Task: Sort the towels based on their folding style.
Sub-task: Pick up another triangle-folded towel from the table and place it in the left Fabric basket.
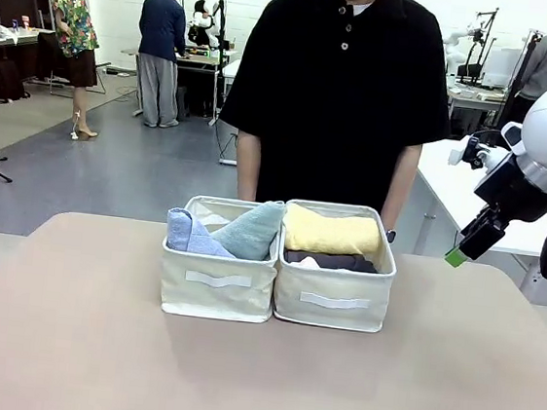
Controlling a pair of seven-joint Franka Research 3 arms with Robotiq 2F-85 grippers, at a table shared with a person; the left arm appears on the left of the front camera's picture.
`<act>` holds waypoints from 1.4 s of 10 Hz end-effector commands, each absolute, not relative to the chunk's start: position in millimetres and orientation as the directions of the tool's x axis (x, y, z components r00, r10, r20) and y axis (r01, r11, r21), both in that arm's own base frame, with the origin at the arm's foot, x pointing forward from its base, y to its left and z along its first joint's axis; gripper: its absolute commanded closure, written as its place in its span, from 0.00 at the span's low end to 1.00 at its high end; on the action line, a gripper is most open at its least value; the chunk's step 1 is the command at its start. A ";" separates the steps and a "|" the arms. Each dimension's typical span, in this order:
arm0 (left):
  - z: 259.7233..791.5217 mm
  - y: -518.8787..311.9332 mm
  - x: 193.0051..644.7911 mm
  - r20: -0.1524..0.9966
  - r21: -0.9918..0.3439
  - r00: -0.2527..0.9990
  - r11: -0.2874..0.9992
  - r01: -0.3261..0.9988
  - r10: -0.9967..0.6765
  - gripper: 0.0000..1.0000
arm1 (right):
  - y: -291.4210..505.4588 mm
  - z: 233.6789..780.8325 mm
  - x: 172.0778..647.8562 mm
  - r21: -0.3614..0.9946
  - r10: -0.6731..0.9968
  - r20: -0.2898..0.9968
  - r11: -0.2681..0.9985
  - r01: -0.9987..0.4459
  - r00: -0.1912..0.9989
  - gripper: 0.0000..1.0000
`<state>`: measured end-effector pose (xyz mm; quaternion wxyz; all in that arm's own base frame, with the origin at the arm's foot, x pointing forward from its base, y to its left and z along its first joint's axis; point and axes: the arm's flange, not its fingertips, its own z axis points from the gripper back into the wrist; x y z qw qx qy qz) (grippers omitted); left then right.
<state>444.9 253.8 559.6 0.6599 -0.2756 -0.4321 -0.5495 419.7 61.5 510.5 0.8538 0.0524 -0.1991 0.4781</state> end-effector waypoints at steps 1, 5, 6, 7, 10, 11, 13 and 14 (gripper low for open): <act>561.0 253.8 443.8 0.872 0.114 0.019 0.242 0.963 -0.489 0.00 | 62.2 513.3 428.6 -0.092 0.795 0.373 0.544 -0.834 0.478 0.00; 561.0 253.8 443.8 0.872 0.114 0.019 0.242 0.963 -0.489 0.00 | 62.2 513.3 428.6 -0.092 0.795 0.373 0.544 -0.834 0.478 0.00; 561.0 253.8 443.8 0.872 0.114 0.019 0.242 0.963 -0.489 0.00 | 62.2 513.3 428.6 -0.092 0.795 0.373 0.544 -0.834 0.478 0.00; 561.0 253.8 443.8 0.872 0.114 0.019 0.242 0.963 -0.489 0.00 | 62.2 513.3 428.6 -0.092 0.795 0.373 0.544 -0.834 0.478 0.00; 561.0 253.8 443.8 0.872 0.114 0.019 0.242 0.963 -0.489 0.00 | 3.0 553.1 424.2 -0.029 0.721 0.580 0.484 -0.875 0.379 0.00; 561.0 253.8 443.8 0.872 0.114 0.019 0.242 0.963 -0.489 0.00 | -27.7 571.0 423.8 0.027 0.691 0.654 0.385 -0.923 0.307 0.00; 561.0 253.8 443.8 0.872 0.114 0.019 0.242 0.963 -0.489 0.00 | -81.0 592.8 428.8 0.021 0.618 0.776 0.173 -0.985 0.125 0.00; 561.0 253.8 443.8 0.872 0.114 0.019 0.242 0.963 -0.489 0.00 | -107.5 595.6 434.0 0.013 0.550 0.829 0.160 -0.987 0.100 0.00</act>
